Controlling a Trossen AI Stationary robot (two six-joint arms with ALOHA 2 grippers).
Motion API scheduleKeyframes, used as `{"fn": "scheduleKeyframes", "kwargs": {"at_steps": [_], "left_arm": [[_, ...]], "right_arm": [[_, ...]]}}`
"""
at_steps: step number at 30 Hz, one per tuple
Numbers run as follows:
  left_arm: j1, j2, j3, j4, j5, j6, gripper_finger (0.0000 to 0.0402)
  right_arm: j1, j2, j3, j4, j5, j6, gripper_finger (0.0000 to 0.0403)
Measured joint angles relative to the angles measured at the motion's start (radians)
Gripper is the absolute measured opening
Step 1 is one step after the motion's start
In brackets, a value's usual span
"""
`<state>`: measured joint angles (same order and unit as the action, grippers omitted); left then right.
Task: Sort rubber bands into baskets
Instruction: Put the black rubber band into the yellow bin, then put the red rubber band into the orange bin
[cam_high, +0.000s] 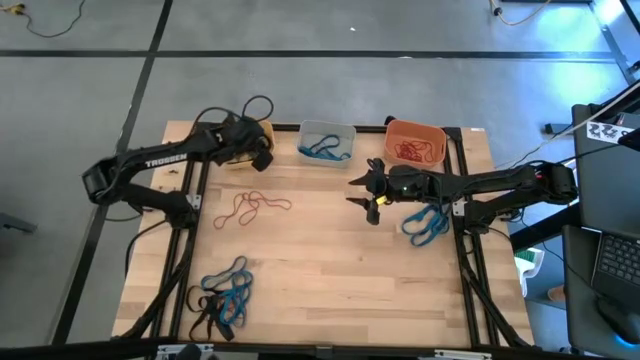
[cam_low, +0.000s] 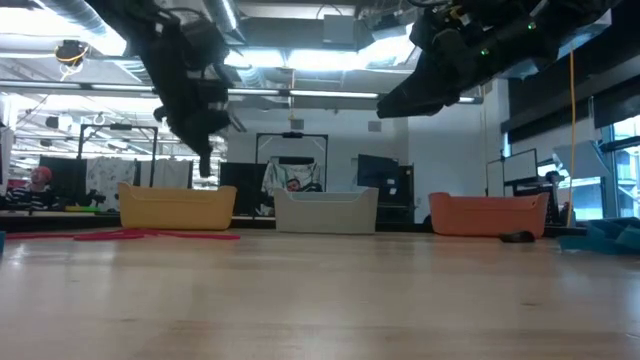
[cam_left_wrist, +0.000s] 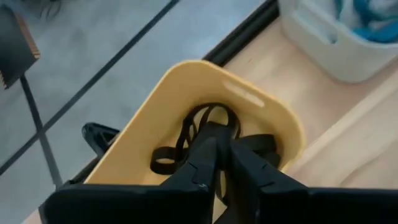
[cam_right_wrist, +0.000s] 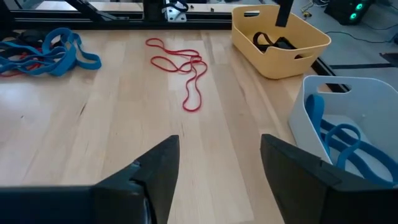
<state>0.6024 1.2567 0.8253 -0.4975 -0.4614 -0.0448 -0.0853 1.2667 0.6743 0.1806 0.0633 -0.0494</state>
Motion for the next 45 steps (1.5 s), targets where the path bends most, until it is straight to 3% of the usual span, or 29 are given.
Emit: {"fn": "scheduleKeyframes", "kwargs": {"at_steps": [9,21,25,30,40,45], "left_arm": [[0.033,0.073,0.000,0.008,0.000,0.034,0.0062],[0.029,0.077,0.004,-0.053,0.053,0.017,0.0157],[-0.005,0.076,0.016,-0.076,0.071,-0.007,0.0163],[-0.085,0.076,0.021,-0.065,0.147,0.080,0.0164],[-0.250,0.076,0.014,-0.063,0.302,0.083,0.0164],[-0.284,0.079,-0.041,-0.030,0.313,0.080,0.0164]], "right_arm": [[0.000,0.000,0.000,0.002,0.000,0.000,0.0225],[0.000,0.001,0.000,0.003,0.001,0.000,0.0225],[0.000,0.001,0.000,0.003,0.001,0.000,0.0225],[0.000,0.001,0.000,0.003,0.001,0.000,0.0225],[0.000,0.001,0.000,0.002,0.000,-0.001,0.0225],[0.000,0.001,0.000,0.002,0.001,-0.001,0.0225]]}}
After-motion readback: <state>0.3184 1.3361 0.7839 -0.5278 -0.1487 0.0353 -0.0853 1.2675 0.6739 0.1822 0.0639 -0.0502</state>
